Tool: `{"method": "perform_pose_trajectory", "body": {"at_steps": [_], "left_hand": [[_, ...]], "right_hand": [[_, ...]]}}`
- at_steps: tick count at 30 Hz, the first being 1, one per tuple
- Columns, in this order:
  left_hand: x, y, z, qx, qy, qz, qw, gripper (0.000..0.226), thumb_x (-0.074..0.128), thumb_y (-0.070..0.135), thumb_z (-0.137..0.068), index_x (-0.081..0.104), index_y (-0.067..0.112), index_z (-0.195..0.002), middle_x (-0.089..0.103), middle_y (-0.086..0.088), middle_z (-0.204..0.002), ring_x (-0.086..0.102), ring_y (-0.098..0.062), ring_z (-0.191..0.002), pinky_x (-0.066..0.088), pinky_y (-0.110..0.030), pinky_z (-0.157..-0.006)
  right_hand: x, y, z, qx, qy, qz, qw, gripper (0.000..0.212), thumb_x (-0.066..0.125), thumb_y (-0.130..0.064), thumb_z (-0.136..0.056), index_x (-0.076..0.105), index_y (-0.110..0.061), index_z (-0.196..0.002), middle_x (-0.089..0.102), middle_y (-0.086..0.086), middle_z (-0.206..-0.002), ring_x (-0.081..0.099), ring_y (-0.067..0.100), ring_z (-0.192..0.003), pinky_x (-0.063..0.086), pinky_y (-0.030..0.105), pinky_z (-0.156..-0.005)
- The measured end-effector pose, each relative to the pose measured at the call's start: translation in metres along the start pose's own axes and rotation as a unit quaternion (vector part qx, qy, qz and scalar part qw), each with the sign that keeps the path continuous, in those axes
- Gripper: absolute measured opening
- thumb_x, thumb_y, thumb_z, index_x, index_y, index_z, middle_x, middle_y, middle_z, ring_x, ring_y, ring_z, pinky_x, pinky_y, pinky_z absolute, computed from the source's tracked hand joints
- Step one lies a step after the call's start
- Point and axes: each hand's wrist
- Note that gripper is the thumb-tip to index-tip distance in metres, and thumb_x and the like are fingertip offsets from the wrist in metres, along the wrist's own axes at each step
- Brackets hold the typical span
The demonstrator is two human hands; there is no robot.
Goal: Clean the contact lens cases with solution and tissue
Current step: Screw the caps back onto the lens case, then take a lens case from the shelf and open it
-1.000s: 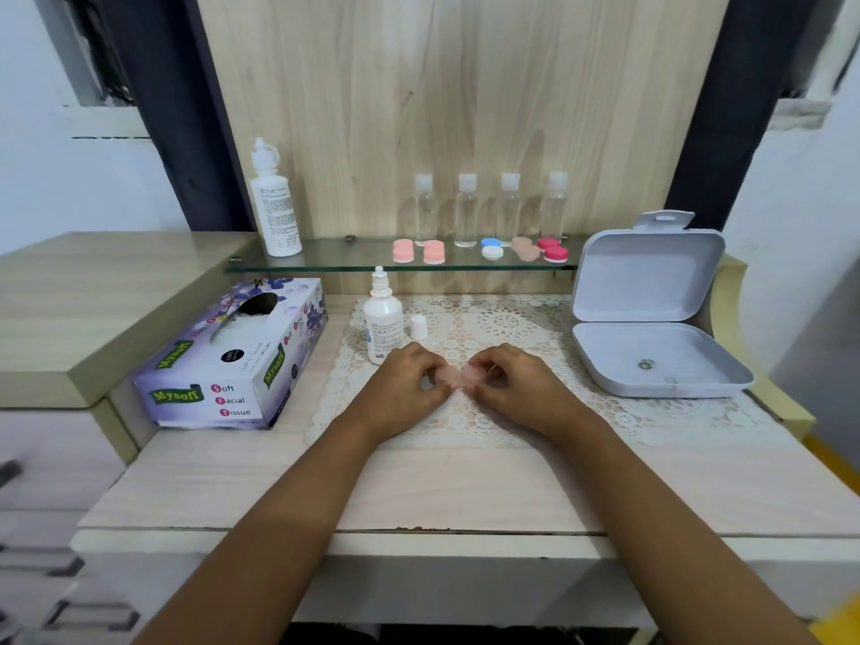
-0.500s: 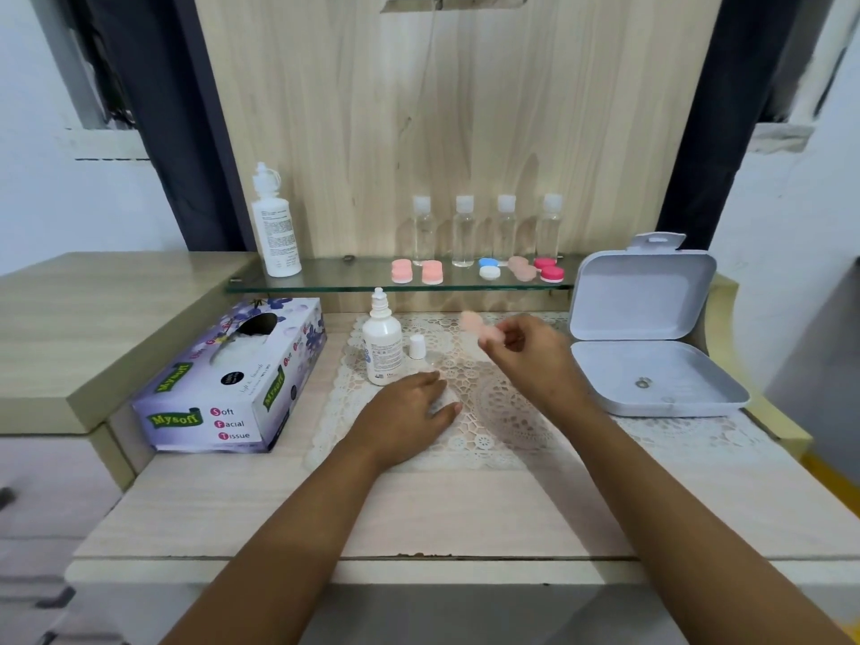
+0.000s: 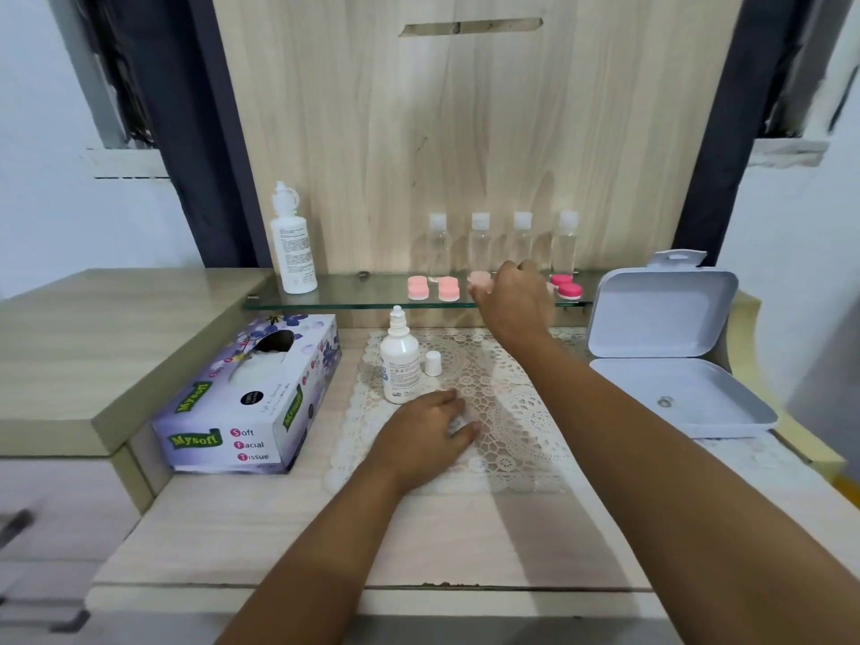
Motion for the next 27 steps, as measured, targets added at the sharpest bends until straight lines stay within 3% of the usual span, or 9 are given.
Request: {"method": "perform_pose_trajectory", "body": {"at_steps": [5, 11, 18, 27], "left_hand": [[0.000, 0.001, -0.001, 0.006, 0.007, -0.002, 1.000, 0.049, 0.047, 0.043, -0.093, 0.049, 0.016, -0.134, 0.037, 0.003, -0.148, 0.034, -0.012, -0.135, 0.023, -0.020, -0.108], [0.000, 0.000, 0.000, 0.002, 0.007, 0.000, 1.000, 0.049, 0.046, 0.045, -0.093, 0.049, 0.018, -0.135, 0.037, 0.003, -0.148, 0.033, -0.012, -0.135, 0.023, -0.021, -0.109], [-0.001, 0.000, 0.000, -0.001, 0.005, -0.002, 1.000, 0.051, 0.045, 0.044, -0.094, 0.046, 0.017, -0.137, 0.035, 0.004, -0.149, 0.030, -0.010, -0.136, 0.021, -0.019, -0.109], [-0.001, 0.001, 0.000, -0.005, -0.005, -0.002, 1.000, 0.050, 0.044, 0.044, -0.094, 0.045, 0.018, -0.137, 0.034, 0.004, -0.150, 0.029, -0.011, -0.137, 0.020, -0.021, -0.110]], "right_hand": [[0.007, -0.002, -0.007, 0.013, -0.022, 0.028, 0.999, 0.051, 0.060, -0.046, -0.085, 0.056, -0.004, -0.114, 0.050, 0.013, -0.120, 0.048, 0.027, -0.109, 0.044, 0.042, -0.089], [0.009, 0.001, -0.006, 0.014, -0.025, 0.024, 0.999, 0.055, 0.060, -0.055, -0.081, 0.059, -0.009, -0.111, 0.051, 0.010, -0.118, 0.049, 0.027, -0.107, 0.044, 0.041, -0.085], [0.000, 0.015, 0.001, -0.013, 0.023, -0.026, 0.999, 0.044, 0.052, -0.043, -0.089, 0.060, -0.007, -0.113, 0.053, 0.013, -0.116, 0.052, 0.030, -0.105, 0.045, 0.040, -0.082], [-0.001, 0.030, -0.010, 0.010, -0.010, 0.057, 0.998, 0.050, 0.049, -0.049, -0.090, 0.059, -0.007, -0.114, 0.048, 0.014, -0.122, 0.044, 0.032, -0.115, 0.038, 0.042, -0.090]]}}
Point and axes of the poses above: each hand's wrist, its own z-axis away from the middle knuckle, its own x-axis out of the palm, y = z × x
